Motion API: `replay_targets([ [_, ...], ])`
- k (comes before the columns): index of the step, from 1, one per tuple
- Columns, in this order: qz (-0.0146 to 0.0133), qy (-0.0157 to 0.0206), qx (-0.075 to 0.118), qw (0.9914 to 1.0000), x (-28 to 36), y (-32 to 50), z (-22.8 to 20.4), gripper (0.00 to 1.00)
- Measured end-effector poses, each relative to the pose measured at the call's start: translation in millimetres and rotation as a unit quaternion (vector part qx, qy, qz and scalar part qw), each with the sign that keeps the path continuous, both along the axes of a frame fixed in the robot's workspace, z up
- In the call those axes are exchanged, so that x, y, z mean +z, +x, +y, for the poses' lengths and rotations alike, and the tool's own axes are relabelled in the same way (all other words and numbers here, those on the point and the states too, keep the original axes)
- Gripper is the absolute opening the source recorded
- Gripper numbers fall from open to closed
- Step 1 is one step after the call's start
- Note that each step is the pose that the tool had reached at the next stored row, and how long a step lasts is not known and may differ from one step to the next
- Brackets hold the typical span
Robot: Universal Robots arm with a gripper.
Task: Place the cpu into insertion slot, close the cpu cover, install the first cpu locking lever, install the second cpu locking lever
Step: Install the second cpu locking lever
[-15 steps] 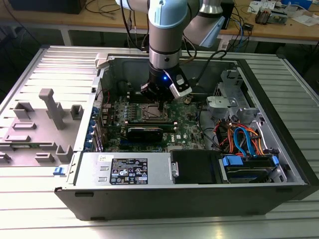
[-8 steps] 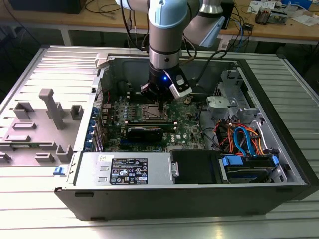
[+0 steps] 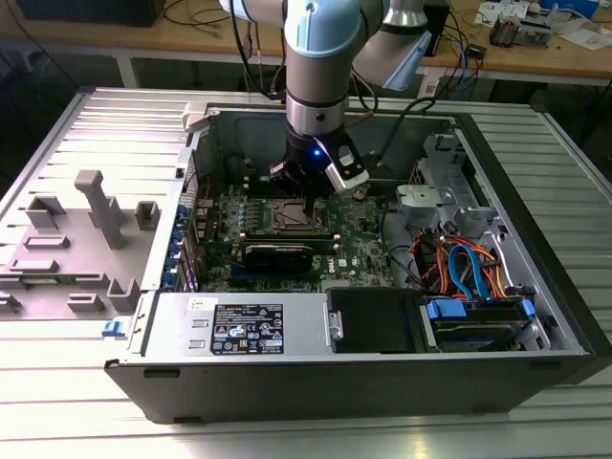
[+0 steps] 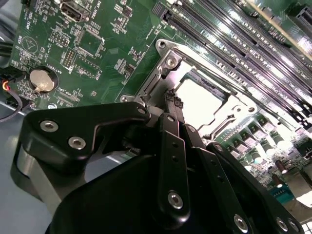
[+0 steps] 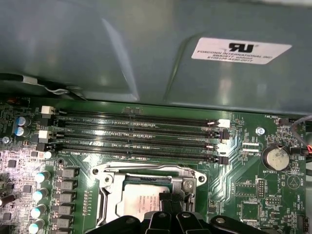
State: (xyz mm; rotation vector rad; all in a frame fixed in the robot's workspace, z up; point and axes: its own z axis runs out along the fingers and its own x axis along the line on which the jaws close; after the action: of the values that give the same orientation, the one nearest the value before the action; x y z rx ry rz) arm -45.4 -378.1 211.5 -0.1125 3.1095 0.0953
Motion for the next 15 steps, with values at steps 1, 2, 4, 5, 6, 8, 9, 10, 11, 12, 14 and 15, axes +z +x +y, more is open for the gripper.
replay_targets([
  [1,0.0000,0.0000,0.000,1.00000,1.0,0.0,0.0,0.11],
  [2,-0.0001,-0.0001,0.000,1.00000,2.0,0.1,0.0,0.11],
  [4,-0.0001,-0.0004,0.000,1.00000,4.8,0.1,0.0,0.11],
  [5,-0.0001,-0.0005,0.000,1.00000,6.3,0.1,0.0,0.11],
  [6,-0.0001,-0.0007,0.000,1.00000,7.6,0.1,0.0,0.11],
  [8,-0.0001,-0.0008,0.000,1.00000,10.3,0.1,0.0,0.11],
  [9,-0.0001,-0.0009,0.000,1.00000,11.7,0.1,0.0,0.11],
  [10,0.0000,-0.0009,0.000,1.00000,12.6,0.0,0.0,0.11],
  [11,-0.0001,-0.0009,0.000,1.00000,14.0,0.1,0.0,0.11],
  [12,-0.0001,-0.0008,0.000,1.00000,14.5,0.1,0.0,0.11],
  [14,0.0000,-0.0008,0.000,1.00000,14.6,0.0,-0.5,0.11],
  [15,-0.0001,-0.0009,0.000,1.00000,14.6,0.1,-1.7,0.11],
])
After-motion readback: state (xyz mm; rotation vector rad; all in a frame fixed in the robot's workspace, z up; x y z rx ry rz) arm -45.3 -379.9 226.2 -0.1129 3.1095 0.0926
